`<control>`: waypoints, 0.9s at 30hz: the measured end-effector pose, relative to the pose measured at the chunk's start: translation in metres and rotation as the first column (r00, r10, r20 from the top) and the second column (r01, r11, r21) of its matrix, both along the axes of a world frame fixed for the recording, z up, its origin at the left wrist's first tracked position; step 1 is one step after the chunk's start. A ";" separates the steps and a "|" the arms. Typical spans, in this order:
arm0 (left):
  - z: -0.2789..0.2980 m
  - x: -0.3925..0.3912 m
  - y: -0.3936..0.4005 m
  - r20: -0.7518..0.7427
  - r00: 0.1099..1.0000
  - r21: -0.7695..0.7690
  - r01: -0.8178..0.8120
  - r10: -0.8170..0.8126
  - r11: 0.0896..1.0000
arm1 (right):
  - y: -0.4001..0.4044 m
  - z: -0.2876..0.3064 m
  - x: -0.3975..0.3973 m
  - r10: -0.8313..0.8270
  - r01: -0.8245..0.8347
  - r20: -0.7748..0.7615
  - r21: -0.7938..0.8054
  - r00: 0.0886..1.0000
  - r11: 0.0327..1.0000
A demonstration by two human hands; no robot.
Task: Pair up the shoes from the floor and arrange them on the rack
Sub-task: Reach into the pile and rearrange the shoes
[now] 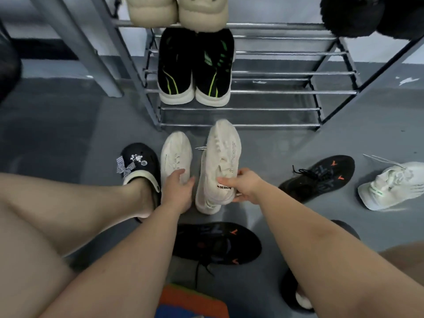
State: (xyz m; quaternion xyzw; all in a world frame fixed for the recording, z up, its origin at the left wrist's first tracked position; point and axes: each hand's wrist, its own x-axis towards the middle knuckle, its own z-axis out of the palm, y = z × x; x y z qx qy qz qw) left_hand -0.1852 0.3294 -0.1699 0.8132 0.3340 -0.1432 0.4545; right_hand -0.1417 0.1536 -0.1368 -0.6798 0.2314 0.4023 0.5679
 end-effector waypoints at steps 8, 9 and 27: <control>-0.030 -0.029 0.008 -0.165 0.985 0.084 0.071 -0.056 0.994 | 0.037 -0.006 -0.004 0.193 -0.186 0.029 -0.161 0.981 0.969; -0.033 -0.026 0.006 -0.196 0.980 0.078 0.061 -0.045 0.995 | 0.037 -0.009 -0.003 0.213 -0.205 0.025 -0.187 0.977 0.961; -0.059 -0.025 0.019 -0.413 0.662 -0.405 -0.749 0.626 0.524 | 0.018 -0.042 0.011 0.250 -0.261 -0.083 -0.202 0.965 0.944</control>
